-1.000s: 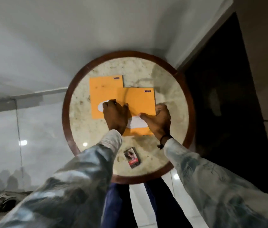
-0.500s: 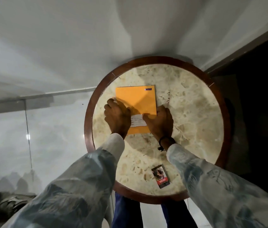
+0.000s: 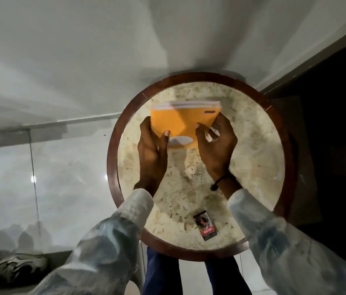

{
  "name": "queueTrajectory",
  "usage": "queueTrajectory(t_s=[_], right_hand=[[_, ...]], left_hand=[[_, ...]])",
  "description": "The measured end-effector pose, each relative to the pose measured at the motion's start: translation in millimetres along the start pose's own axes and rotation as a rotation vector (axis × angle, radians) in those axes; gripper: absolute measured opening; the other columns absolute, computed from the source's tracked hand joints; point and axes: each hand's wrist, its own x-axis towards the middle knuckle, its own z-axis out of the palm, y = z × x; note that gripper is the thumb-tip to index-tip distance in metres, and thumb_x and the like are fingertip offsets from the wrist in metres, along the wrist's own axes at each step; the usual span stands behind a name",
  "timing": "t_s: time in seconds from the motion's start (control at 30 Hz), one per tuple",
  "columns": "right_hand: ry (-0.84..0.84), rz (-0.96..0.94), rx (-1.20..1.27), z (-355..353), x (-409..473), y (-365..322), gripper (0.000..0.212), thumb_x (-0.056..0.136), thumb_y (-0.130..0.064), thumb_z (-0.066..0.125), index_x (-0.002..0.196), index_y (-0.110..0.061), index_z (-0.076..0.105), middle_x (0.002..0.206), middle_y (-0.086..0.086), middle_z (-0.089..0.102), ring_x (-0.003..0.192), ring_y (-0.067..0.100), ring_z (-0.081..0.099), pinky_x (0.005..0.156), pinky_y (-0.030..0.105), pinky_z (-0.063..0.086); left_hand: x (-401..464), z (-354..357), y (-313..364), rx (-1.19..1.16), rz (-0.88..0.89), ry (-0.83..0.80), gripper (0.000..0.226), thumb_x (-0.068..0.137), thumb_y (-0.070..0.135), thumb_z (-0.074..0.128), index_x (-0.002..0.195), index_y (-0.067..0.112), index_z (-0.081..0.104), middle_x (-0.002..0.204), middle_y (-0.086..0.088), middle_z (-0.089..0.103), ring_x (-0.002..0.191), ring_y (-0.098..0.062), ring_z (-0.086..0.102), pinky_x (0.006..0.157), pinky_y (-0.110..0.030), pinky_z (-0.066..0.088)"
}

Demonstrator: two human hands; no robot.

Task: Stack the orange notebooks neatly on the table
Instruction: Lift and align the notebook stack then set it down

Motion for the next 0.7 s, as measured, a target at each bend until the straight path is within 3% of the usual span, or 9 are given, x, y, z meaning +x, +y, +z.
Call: queueTrajectory(t_s=[0.1, 0.17, 0.27, 0.33, 0.43, 0.53, 0.6, 0.7], right_hand=[[0.056, -0.178, -0.059, -8, -31, 8, 0.032, 0.087, -0.009, 0.079, 0.115, 0.001, 0.066, 0.109, 0.014, 0.071, 0.103, 0.02, 0.07, 0.086, 0.035, 0.065], [0.029, -0.164, -0.093, -11, -39, 14, 0.035, 0.086, -0.004, 0.08, 0.115, 0.008, 0.066, 0.11, 0.018, 0.071, 0.104, 0.026, 0.07, 0.086, 0.041, 0.065], [-0.028, -0.105, -0.103, -7, -28, 7, 0.037, 0.084, -0.005, 0.08, 0.118, 0.0, 0.068, 0.112, 0.014, 0.073, 0.102, 0.022, 0.07, 0.084, 0.038, 0.065], [-0.12, -0.007, -0.164, -1, -11, -1, 0.036, 0.084, -0.01, 0.076, 0.119, -0.008, 0.07, 0.115, 0.01, 0.074, 0.1, 0.024, 0.071, 0.082, 0.041, 0.064], [-0.25, 0.154, -0.32, 16, 17, -5, 0.019, 0.08, -0.015, 0.072, 0.098, -0.011, 0.073, 0.103, 0.01, 0.075, 0.09, 0.03, 0.07, 0.076, 0.045, 0.061], [-0.343, 0.243, -0.422, 33, 39, -2, 0.013, 0.077, -0.015, 0.071, 0.075, -0.006, 0.061, 0.094, 0.017, 0.067, 0.081, 0.037, 0.062, 0.062, 0.037, 0.044], [-0.382, 0.246, -0.478, 41, 45, 5, 0.017, 0.078, -0.016, 0.072, 0.078, -0.001, 0.063, 0.102, 0.021, 0.065, 0.086, 0.04, 0.063, 0.063, 0.036, 0.043], [-0.385, 0.199, -0.528, 38, 44, 13, 0.029, 0.085, -0.021, 0.073, 0.106, -0.001, 0.07, 0.12, 0.017, 0.062, 0.102, 0.039, 0.064, 0.081, 0.043, 0.056]], left_hand=[[-24, 3, -2, 0.055, -0.035, 0.0, 0.043, 0.106, 0.028, 0.052, 0.135, -0.002, 0.039, 0.124, -0.013, 0.061, 0.11, -0.025, 0.064, 0.089, -0.021, 0.05], [-32, 1, -6, 0.076, -0.102, -0.038, 0.042, 0.106, 0.032, 0.049, 0.131, 0.0, 0.038, 0.126, -0.016, 0.06, 0.113, -0.031, 0.062, 0.09, -0.018, 0.049], [-23, -2, -11, 0.043, -0.09, -0.01, 0.038, 0.106, 0.03, 0.053, 0.132, 0.006, 0.039, 0.118, -0.003, 0.061, 0.104, -0.018, 0.065, 0.08, -0.001, 0.045], [-10, -4, -13, 0.051, -0.101, -0.001, 0.041, 0.105, 0.031, 0.056, 0.138, 0.013, 0.042, 0.122, 0.003, 0.06, 0.099, 0.001, 0.061, 0.081, -0.002, 0.046], [13, -2, -19, 0.256, -0.189, 0.009, 0.047, 0.1, 0.036, 0.063, 0.136, 0.007, 0.053, 0.125, -0.011, 0.056, 0.099, -0.012, 0.053, 0.086, -0.026, 0.047], [32, 3, -24, 0.376, -0.31, -0.022, 0.046, 0.097, 0.039, 0.065, 0.127, 0.004, 0.059, 0.127, -0.016, 0.055, 0.109, -0.031, 0.06, 0.09, -0.035, 0.052], [38, 6, -26, 0.477, -0.324, -0.055, 0.05, 0.096, 0.041, 0.066, 0.127, 0.003, 0.058, 0.132, -0.016, 0.053, 0.118, -0.037, 0.057, 0.099, -0.046, 0.053], [34, 8, -24, 0.662, -0.236, -0.035, 0.061, 0.095, 0.041, 0.065, 0.141, 0.004, 0.05, 0.141, -0.02, 0.05, 0.125, -0.041, 0.053, 0.101, -0.052, 0.049]])
